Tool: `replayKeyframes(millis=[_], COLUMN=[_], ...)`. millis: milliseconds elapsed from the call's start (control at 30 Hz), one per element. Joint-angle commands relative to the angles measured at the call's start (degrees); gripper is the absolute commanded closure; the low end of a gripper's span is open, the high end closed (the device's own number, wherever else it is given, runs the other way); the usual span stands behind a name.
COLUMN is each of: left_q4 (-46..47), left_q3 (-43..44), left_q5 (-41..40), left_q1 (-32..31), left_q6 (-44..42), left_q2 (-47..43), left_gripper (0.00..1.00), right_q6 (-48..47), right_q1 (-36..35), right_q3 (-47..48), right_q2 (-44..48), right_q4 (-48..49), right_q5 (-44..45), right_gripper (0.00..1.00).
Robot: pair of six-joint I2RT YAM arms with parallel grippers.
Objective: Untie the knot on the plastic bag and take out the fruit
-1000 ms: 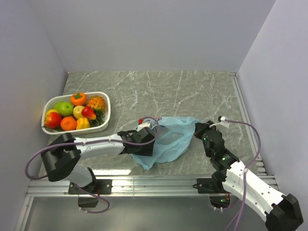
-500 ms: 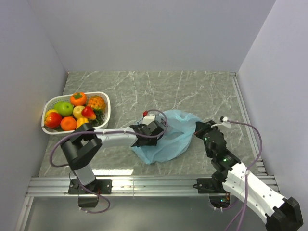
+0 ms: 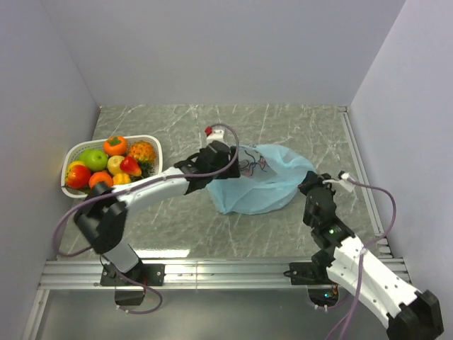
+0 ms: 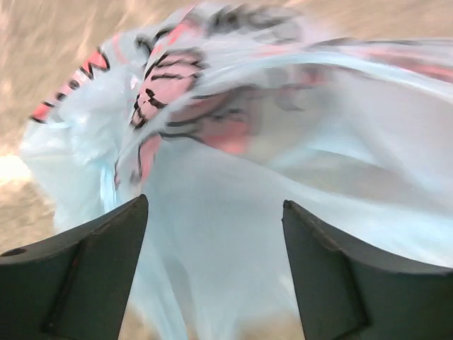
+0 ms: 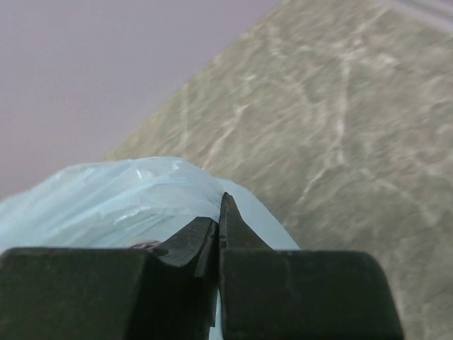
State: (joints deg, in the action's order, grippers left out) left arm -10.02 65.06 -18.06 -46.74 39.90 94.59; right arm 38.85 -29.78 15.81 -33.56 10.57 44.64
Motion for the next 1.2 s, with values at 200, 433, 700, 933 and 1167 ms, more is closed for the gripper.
replayKeyframes(millis=[200,433,700,933,1167], left_q4=[-7.29,-7.47,-10.98,-20.99,-31.36], left_q3=[1.4,-12.56,-20.15,-15.58,-12.41], left_q5=[-5.36,-23.82,-35.89,-38.98,-41.26], left_q1=[0.42,4.64,4.73,4.73,4.73], left_q6=[-5.35,-8.52,-9.23,-8.7,-5.99], left_q2=[-30.55,-49.57,-65.39,-71.11,-77.7], left_gripper=[0.03,0.01,0.01,0.01,0.01], right_q6=[-0.98,6.32,1.85,-6.14,-12.92], right_q1=[14.47,28.1,29.16,29.08,29.16], right_q3=[15.64,21.18,19.96,20.49,18.38], right_q2=[-20.48,-21.9,-12.25,5.68,23.43], right_q4=[4.91,-5.27,-11.35,-20.83,-29.37], right_q5=[8.62,6.07,3.35,-8.24,-21.78], right_gripper=[1.0,0.92,0.21,0.19,0.18])
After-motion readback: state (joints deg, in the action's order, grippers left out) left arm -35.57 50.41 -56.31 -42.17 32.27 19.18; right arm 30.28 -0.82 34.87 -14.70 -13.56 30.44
